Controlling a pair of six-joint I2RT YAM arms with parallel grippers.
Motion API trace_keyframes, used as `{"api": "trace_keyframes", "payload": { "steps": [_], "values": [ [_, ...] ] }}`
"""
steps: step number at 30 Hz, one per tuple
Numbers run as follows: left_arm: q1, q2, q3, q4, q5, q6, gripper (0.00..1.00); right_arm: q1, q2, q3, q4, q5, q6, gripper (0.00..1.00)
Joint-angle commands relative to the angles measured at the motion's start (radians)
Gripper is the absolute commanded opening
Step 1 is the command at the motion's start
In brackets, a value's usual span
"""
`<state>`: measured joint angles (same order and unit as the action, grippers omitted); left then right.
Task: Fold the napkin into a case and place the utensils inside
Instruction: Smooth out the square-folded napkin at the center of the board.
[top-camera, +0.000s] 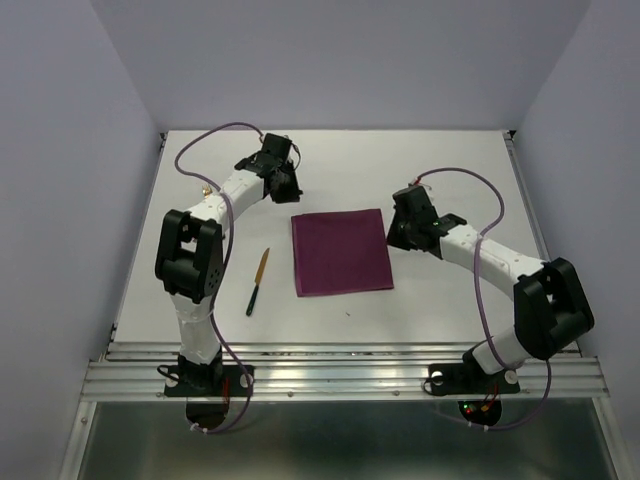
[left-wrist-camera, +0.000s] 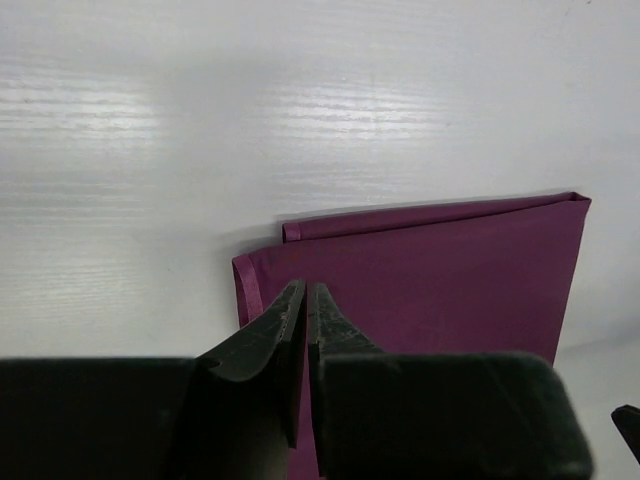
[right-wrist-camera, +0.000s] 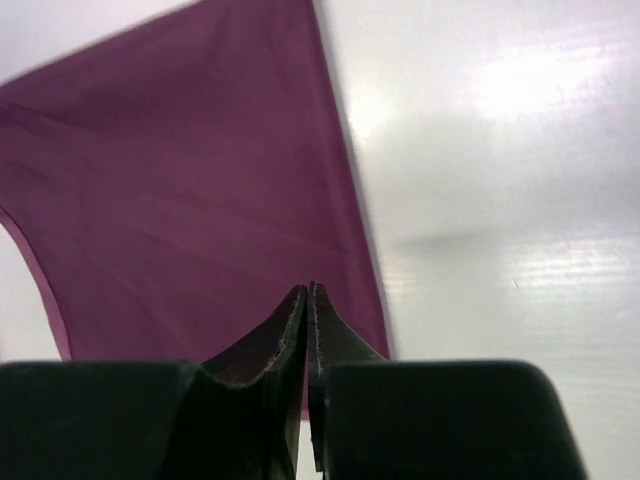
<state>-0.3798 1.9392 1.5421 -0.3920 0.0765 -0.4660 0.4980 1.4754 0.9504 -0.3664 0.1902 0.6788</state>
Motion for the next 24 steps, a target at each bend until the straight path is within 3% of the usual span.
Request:
{"api": "trace_keyframes", "payload": {
  "steps": [1,14,24],
  "values": [
    [0.004,-0.094,0.039,-0.054,-0.058,0.035,0.18,0.004,0.074,0.089,0.006,0.058,-0.033,0.10],
    [0.012,-0.347,-0.391,0.029,-0.034,-0.019,0.18,0.004,0.482,0.427,-0.005,0.068,-0.097,0.11],
    [0.012,-0.431,-0.415,-0.010,-0.004,-0.026,0.18,-0.009,0.407,0.222,0.030,0.098,-0.101,0.12]
  ]
}}
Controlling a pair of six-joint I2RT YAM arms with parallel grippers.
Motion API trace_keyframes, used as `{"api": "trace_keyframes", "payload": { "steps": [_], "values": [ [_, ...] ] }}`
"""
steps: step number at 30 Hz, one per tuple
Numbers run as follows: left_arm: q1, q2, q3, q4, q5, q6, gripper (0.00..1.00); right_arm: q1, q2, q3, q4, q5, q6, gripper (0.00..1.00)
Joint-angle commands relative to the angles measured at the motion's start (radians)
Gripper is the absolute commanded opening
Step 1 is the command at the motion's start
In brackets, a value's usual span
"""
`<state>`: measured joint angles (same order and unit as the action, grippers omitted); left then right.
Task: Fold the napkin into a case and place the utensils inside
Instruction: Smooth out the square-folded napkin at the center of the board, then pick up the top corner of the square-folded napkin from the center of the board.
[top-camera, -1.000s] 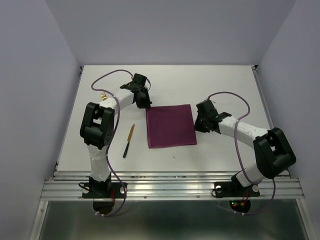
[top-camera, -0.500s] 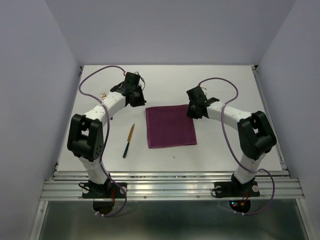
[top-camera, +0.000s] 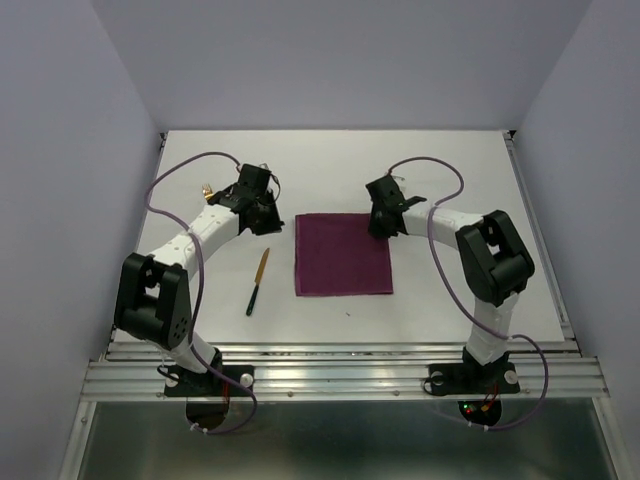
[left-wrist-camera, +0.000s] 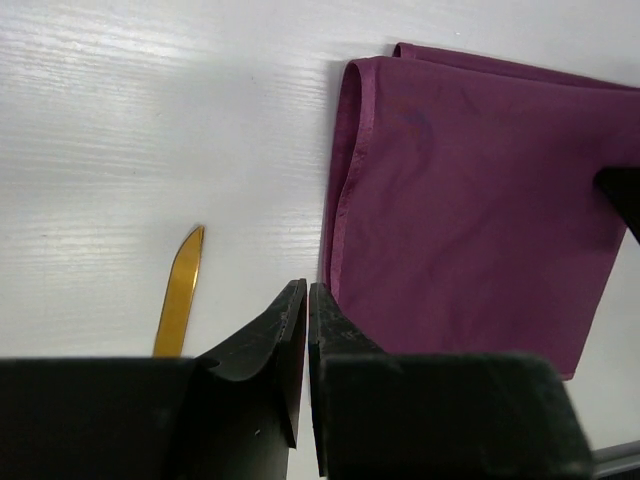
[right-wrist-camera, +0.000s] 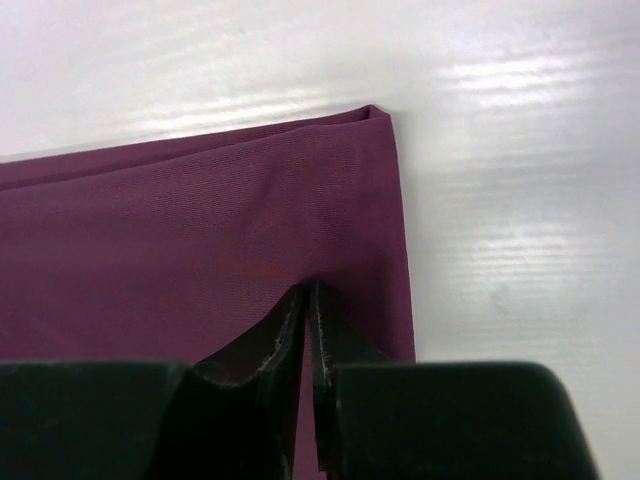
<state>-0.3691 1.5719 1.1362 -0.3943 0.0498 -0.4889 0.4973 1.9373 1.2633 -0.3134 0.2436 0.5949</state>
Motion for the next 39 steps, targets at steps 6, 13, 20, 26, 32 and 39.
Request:
{"api": "trace_keyframes", "payload": {
  "steps": [6,13,20,26,32,39],
  "values": [
    [0.001,-0.092,0.005,-0.044,0.027,0.013,0.18,-0.032,-0.175,-0.163,-0.004,0.033,-0.040,0.13],
    [0.001,-0.108,0.040,-0.064,0.013,0.012,0.18,-0.010,-0.271,-0.130,0.025,-0.108,-0.073,0.16],
    [0.036,-0.119,0.066,-0.100,-0.031,0.001,0.18,0.205,-0.267,-0.050,-0.033,-0.055,-0.079,0.25],
    [0.081,-0.154,0.040,-0.091,-0.018,-0.020,0.18,0.378,-0.218,-0.018,-0.004,-0.017,-0.122,0.34],
    [0.127,-0.182,0.000,-0.081,-0.019,-0.045,0.18,0.521,-0.109,0.094,-0.073,0.029,-0.153,0.40],
    [0.151,-0.211,-0.045,-0.064,0.004,-0.037,0.18,0.577,0.004,0.169,-0.096,0.023,-0.141,0.41]
  ]
}}
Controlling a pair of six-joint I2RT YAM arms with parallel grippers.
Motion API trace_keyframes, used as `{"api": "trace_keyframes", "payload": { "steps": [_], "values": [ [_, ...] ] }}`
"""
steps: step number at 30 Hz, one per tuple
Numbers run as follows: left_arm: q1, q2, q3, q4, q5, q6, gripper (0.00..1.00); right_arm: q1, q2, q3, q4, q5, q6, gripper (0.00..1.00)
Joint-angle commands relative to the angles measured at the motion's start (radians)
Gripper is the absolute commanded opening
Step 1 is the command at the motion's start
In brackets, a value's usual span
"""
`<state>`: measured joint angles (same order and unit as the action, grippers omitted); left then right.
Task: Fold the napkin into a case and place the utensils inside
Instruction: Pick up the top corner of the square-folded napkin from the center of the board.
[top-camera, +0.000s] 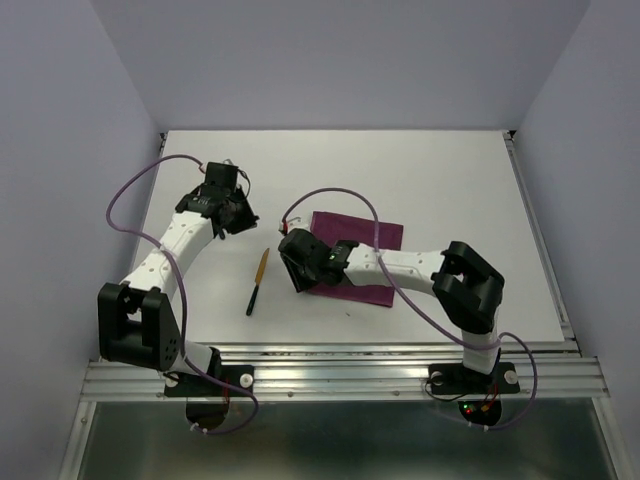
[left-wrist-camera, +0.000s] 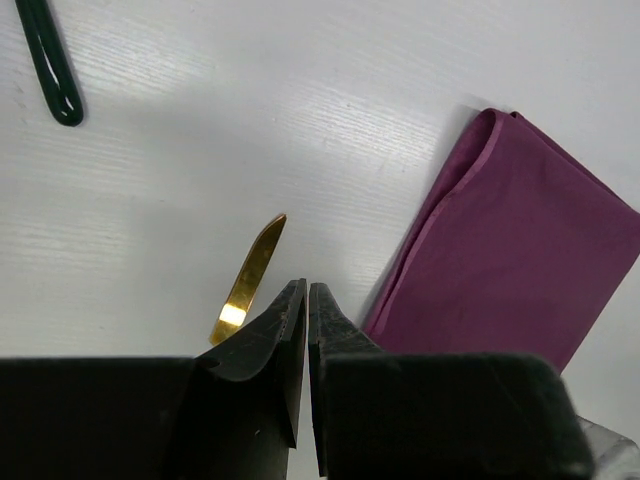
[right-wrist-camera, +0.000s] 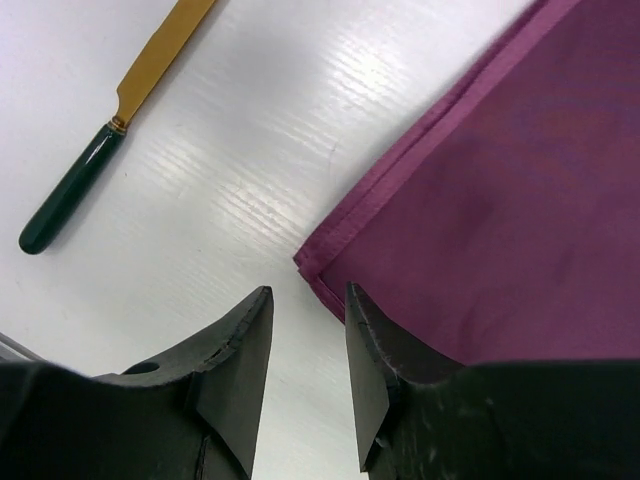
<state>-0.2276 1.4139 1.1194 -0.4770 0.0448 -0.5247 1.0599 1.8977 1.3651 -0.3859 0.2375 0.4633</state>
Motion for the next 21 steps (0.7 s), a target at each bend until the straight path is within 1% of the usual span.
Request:
{"api": "trace_keyframes", "payload": {
  "steps": [1,5,8,9,12,17,21],
  "values": [
    [0.010,-0.056,-0.032,0.021,0.015,0.000,0.18,0.023,0.055,0.077,-0.027,0.031,-0.008,0.41],
    [0.011,-0.069,-0.050,0.025,0.027,0.002,0.18,0.032,0.098,0.094,-0.027,0.046,0.014,0.40],
    [0.011,-0.073,-0.064,0.028,0.030,0.002,0.18,0.032,0.115,0.095,-0.031,0.068,0.032,0.37],
    [0.011,-0.075,-0.069,0.029,0.032,0.002,0.18,0.032,0.121,0.094,-0.037,0.074,0.040,0.35],
    [0.011,-0.072,-0.076,0.035,0.040,0.002,0.18,0.032,0.118,0.080,-0.039,0.098,0.051,0.32],
    [0.011,-0.072,-0.082,0.044,0.055,0.003,0.18,0.041,0.112,0.057,-0.028,0.103,0.054,0.29],
    [0.011,-0.081,-0.090,0.048,0.055,0.003,0.18,0.041,0.109,0.058,-0.033,0.103,0.057,0.21]
  ]
}}
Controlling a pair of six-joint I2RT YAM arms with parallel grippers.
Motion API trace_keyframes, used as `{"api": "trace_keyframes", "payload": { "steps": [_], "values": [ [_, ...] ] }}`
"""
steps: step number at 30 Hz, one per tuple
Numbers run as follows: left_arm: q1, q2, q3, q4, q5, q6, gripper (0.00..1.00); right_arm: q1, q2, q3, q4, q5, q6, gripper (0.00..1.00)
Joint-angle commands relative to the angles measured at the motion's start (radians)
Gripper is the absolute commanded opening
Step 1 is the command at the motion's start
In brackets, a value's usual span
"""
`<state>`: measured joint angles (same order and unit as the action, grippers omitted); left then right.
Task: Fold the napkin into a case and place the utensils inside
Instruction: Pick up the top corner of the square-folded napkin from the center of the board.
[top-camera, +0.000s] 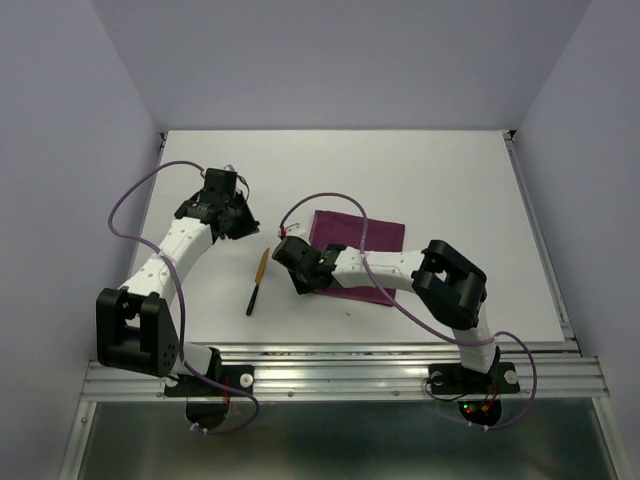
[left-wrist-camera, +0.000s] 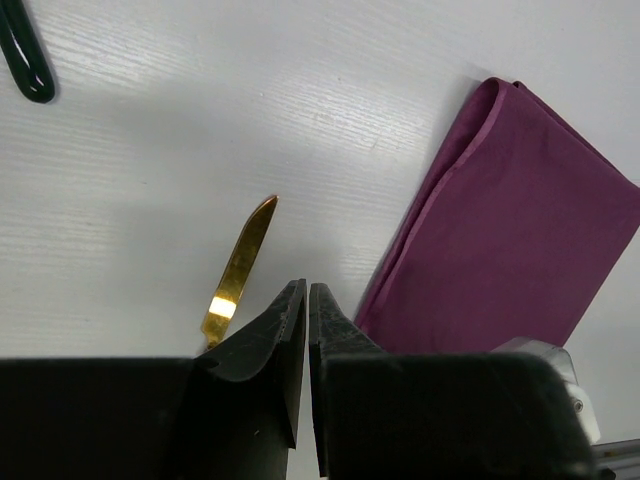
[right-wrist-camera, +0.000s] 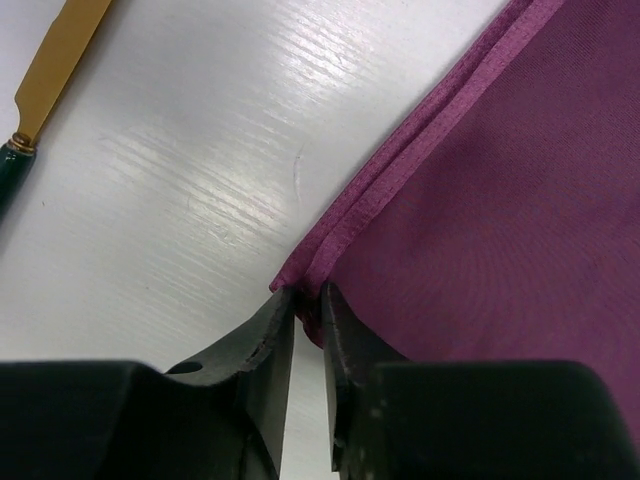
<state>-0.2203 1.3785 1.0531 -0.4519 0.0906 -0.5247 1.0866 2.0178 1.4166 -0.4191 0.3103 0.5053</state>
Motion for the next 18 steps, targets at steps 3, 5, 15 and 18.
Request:
{"api": "trace_keyframes", "payload": {
  "steps": [3,5,15,18],
  "values": [
    [0.004,-0.047,-0.030,0.027,0.012,0.005,0.18,0.015,-0.027,0.010,0.000,0.036,0.016,0.15],
    [0.004,-0.045,-0.028,0.027,0.015,0.008,0.18,0.015,-0.040,0.013,-0.006,0.044,0.021,0.08],
    [0.004,-0.030,-0.010,0.028,0.023,0.018,0.18,0.015,-0.172,-0.024,-0.014,0.145,0.052,0.03],
    [0.004,-0.024,-0.005,0.028,0.028,0.028,0.18,0.015,-0.198,-0.034,-0.015,0.176,0.045,0.08]
  ]
}}
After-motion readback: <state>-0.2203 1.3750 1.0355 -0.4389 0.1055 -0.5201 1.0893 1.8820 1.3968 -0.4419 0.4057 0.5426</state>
